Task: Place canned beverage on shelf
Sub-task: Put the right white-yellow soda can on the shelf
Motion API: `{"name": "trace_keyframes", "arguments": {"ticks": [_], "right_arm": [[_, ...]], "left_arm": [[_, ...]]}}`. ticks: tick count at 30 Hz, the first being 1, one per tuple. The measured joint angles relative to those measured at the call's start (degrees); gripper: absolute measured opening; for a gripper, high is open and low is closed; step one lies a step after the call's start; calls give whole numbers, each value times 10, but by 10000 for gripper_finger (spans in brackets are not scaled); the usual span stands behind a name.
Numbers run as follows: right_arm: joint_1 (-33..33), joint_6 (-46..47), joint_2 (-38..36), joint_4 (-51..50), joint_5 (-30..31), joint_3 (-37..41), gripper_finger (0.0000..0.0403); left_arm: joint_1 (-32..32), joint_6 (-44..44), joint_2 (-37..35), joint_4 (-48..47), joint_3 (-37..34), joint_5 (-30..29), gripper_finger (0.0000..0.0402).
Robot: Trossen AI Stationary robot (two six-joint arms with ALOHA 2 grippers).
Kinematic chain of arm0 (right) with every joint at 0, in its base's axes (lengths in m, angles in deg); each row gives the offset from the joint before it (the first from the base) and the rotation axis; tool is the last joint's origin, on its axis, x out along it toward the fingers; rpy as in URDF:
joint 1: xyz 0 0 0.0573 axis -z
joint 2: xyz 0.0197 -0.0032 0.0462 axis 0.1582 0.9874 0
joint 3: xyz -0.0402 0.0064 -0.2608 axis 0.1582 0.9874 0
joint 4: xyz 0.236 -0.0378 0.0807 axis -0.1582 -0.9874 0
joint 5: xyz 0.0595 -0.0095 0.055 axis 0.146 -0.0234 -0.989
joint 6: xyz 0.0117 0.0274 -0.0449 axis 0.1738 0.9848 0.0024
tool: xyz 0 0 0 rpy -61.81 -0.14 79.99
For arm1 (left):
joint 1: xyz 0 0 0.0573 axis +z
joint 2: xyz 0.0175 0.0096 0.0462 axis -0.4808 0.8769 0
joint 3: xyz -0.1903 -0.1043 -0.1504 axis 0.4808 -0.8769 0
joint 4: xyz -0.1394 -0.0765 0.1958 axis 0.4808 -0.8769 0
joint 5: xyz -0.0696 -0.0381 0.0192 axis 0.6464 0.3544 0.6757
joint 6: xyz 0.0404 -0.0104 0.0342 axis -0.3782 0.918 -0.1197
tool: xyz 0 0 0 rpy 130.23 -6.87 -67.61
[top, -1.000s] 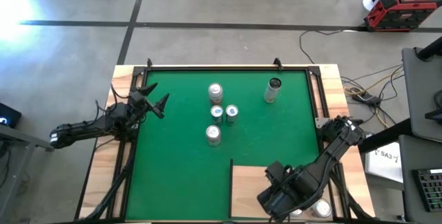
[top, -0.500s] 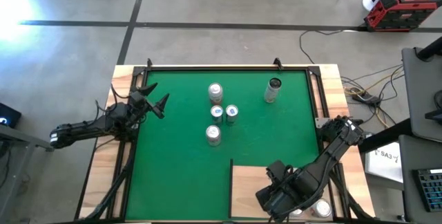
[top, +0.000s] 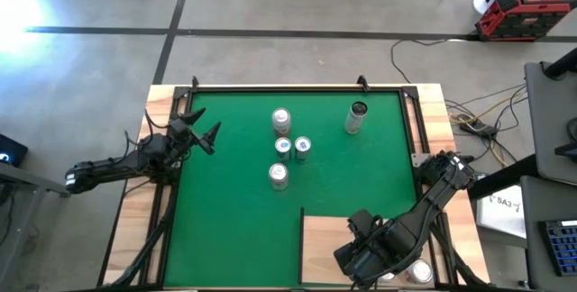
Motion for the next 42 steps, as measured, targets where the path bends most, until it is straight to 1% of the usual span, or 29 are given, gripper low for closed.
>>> {"name": "trace_keyframes", "arguments": {"ticks": [19,22,31,37,42], "right_arm": [[-8,-16,0,19,-5,0,285],[-11,-29,0,26,-5,0,294],[-13,-73,0,46,-20,0,339],[-17,-105,-1,46,-28,-1,350],[-17,-104,-1,47,-46,-9,354]], "left_arm": [[0,0,0,0,0,0,363],[0,0,0,0,0,0,363],[0,0,0,0,0,0,363],[0,0,0,0,0,0,363],[0,0,0,0,0,0,363]]}}
